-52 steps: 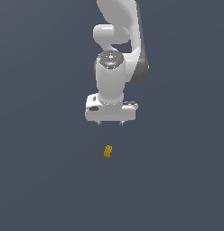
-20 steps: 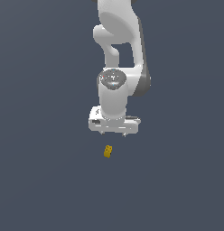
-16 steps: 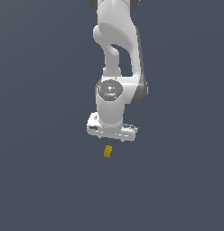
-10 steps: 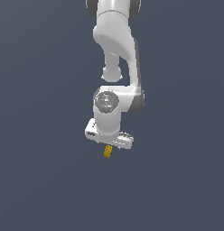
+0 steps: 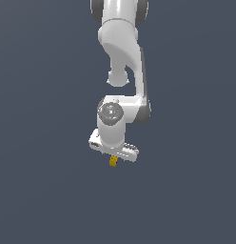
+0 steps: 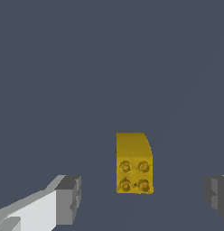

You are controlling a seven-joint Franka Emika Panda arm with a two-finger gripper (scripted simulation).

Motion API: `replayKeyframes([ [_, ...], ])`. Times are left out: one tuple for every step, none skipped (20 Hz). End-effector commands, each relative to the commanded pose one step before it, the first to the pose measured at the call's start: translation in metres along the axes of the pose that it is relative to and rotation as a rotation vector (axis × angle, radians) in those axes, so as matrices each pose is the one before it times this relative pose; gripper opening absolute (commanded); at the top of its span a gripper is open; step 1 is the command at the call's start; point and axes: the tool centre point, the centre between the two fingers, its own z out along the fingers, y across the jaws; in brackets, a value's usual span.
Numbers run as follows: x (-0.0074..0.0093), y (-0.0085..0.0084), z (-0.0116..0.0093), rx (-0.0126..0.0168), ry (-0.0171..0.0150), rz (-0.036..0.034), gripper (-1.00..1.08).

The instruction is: Pick up the object and move it to a goal position.

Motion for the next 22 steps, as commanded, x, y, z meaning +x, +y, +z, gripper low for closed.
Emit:
replayKeyframes([
  [-0.00007,-0.00020,0.00283,0.00001,-0.00003,-0.00009,1.00],
  [0.00004,0.00019,0.00261,0.00002,0.00009,0.00048,1.00],
  [-0.00008,-0.00016,0.00343,0.00000,0.00000,0.00000,1.00],
  [0.00002,0.00026,0.00408,0.00003,0.00013,0.00068,1.00],
  [-0.00006,0.00010,0.00484,0.00002,0.00009,0.00048,1.00],
  [-0.00010,0.00008,0.00555,0.00002,0.00009,0.00048,1.00],
  [-0.00013,0.00006,0.00608,0.00002,0.00009,0.00048,1.00],
  [-0.00010,0.00008,0.00548,0.00002,0.00009,0.00048,1.00],
  [-0.00014,-0.00021,0.00471,0.00000,0.00000,0.00000,1.00],
  [0.00007,0.00026,0.00379,0.00002,0.00013,0.00068,1.00],
  [0.00003,-0.00017,0.00304,0.00000,0.00000,0.00000,1.00],
  [0.00023,0.00016,0.00213,0.00001,0.00011,0.00048,1.00],
  [0.00025,-0.00013,0.00138,0.00000,0.00000,0.00000,1.00],
  [0.00036,-0.00012,0.00055,0.00000,0.00000,0.00000,1.00],
  [0.00040,-0.00009,-0.00016,0.00000,0.00000,0.00000,1.00],
  [0.00017,-0.00003,-0.00020,0.00000,0.00000,0.00000,1.00],
  [0.00000,0.00000,0.00000,0.00000,0.00000,0.00000,-1.00],
  [0.00000,0.00000,0.00000,0.00000,0.00000,0.00000,-1.00],
  [0.00000,0.00000,0.00000,0.00000,0.00000,0.00000,-1.00],
  [0.00000,0.00000,0.00000,0.00000,0.00000,0.00000,-1.00],
  [0.00000,0.00000,0.00000,0.00000,0.00000,0.00000,-1.00],
  [0.00000,0.00000,0.00000,0.00000,0.00000,0.00000,-1.00],
])
